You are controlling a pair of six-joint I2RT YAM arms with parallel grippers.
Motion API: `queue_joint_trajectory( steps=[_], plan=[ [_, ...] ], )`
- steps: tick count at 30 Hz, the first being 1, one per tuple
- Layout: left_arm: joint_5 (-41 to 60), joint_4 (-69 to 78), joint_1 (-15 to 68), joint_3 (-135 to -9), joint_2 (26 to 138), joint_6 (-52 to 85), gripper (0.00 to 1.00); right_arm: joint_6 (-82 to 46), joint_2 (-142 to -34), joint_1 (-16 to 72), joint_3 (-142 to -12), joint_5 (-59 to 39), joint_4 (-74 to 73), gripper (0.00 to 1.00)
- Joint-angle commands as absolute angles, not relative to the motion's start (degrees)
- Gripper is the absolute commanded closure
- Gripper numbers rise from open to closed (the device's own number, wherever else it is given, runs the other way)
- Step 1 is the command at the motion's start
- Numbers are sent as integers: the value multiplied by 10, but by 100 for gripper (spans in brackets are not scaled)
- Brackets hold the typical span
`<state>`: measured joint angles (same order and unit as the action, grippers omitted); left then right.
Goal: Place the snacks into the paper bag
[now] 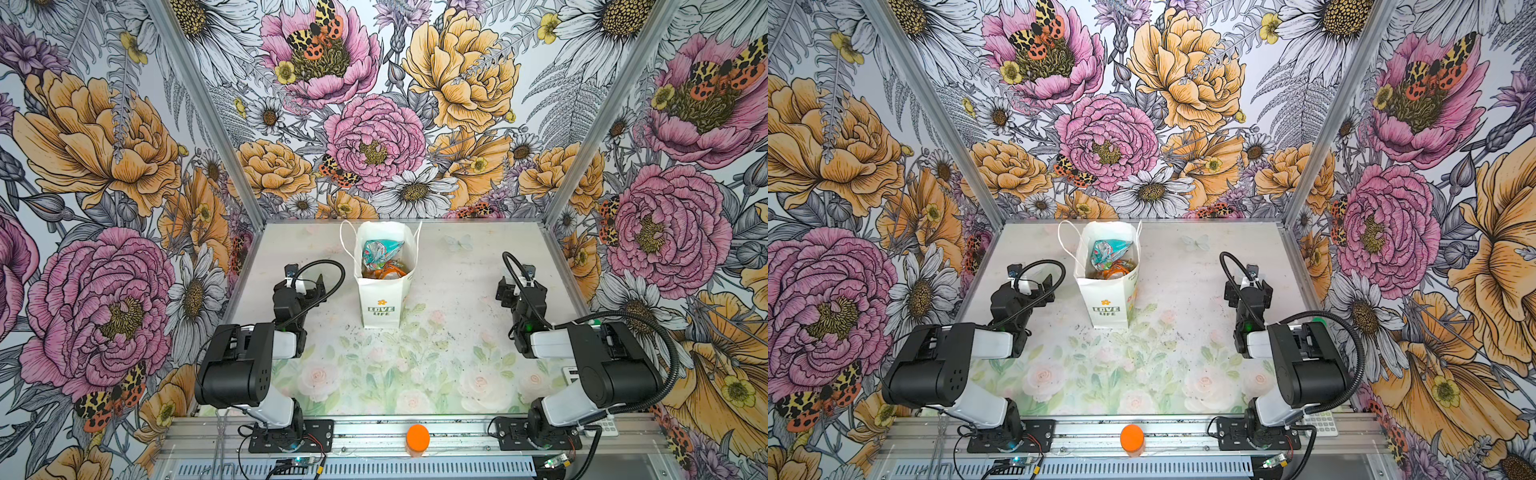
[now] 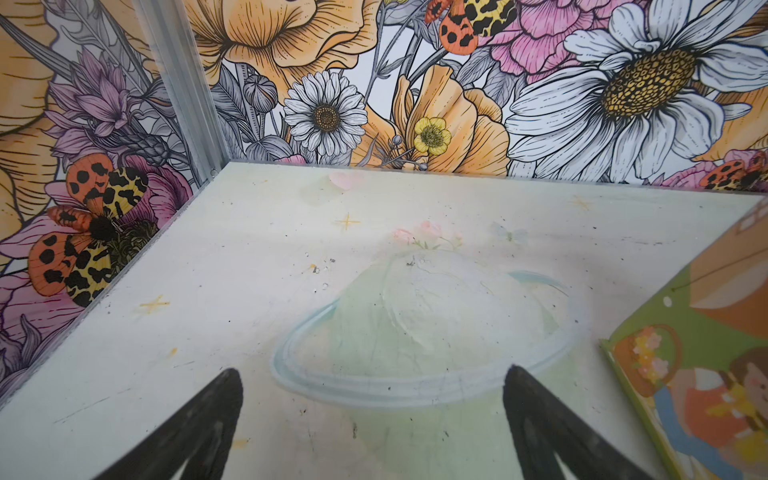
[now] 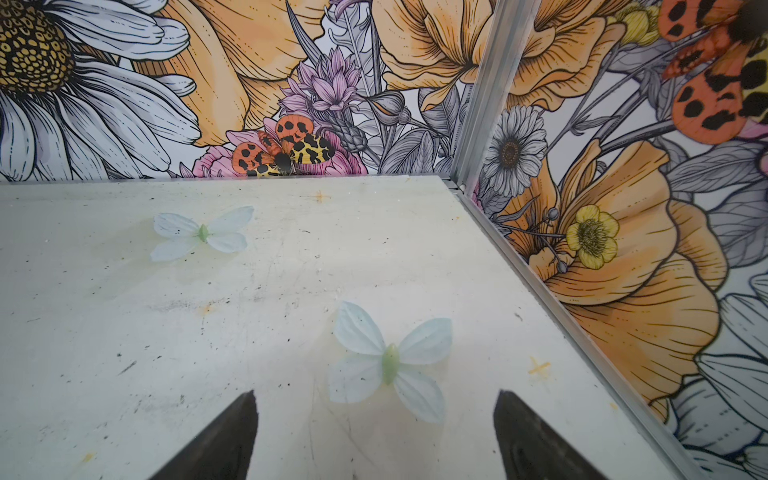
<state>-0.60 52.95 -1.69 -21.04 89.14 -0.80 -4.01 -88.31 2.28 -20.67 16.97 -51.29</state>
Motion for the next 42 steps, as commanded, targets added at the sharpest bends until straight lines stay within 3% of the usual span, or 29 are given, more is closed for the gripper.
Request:
queue_joint_trajectory(
  steps=[1, 4, 42],
  plan=[
    [6, 542, -19, -217, 890, -3, 1, -49, -881, 18, -213, 162, -524, 7],
    [4, 544, -17, -215, 890, -6, 1, -49, -881, 18, -213, 162, -524, 0],
    [0, 539, -15, -218, 891, -8, 1, -58, -881, 6, -218, 146, -510, 0]
  ],
)
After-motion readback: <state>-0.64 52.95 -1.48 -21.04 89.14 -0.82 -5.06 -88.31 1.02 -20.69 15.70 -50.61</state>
